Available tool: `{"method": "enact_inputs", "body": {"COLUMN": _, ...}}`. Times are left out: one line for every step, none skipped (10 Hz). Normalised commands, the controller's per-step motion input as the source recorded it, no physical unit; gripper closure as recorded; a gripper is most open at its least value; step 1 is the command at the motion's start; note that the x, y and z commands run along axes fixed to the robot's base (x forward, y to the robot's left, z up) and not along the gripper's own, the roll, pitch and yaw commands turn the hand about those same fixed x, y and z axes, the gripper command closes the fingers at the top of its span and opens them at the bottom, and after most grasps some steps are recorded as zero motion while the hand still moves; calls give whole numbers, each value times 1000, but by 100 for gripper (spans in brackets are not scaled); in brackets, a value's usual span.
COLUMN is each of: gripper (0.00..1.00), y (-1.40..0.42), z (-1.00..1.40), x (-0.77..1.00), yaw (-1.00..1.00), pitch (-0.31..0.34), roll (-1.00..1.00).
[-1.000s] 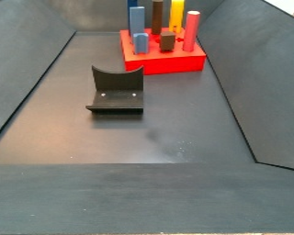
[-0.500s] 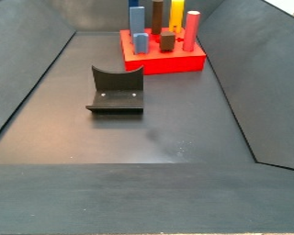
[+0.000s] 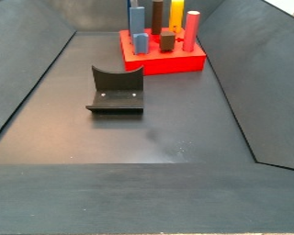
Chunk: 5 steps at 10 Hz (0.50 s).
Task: Pick up the rectangle object. Move up. Place the rectangle object on the fixture. Regrasp the rectangle object. Move to above the board. Insert the rectangle object.
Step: Insert the rectangle object.
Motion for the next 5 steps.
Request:
{"method": "enact_inputs", "body": {"gripper": 100, "y": -14, "z": -380, "x": 163, "yaw": 34, "pitch": -77, "roll": 20}}
{"method": "enact_inputs", "body": {"gripper": 100, "y": 0, "z": -440, "x": 189, "yaw": 17, "pitch": -27, "roll": 41}}
{"method": "enact_inputs", "body": {"gripper": 100, "y": -40, "z": -200, "x": 0, "yaw": 0, "pitch": -116, "roll": 50}}
{"method": "enact_inputs", "body": {"gripper": 100, "y": 0, "z": 0, "x": 0, "yaw": 0, "pitch": -10, "roll": 0}}
{"method": "enact_inputs", "body": {"gripper": 100, "y": 0, "z": 0, "x": 0, "yaw": 0, "pitch": 0, "roll": 0}}
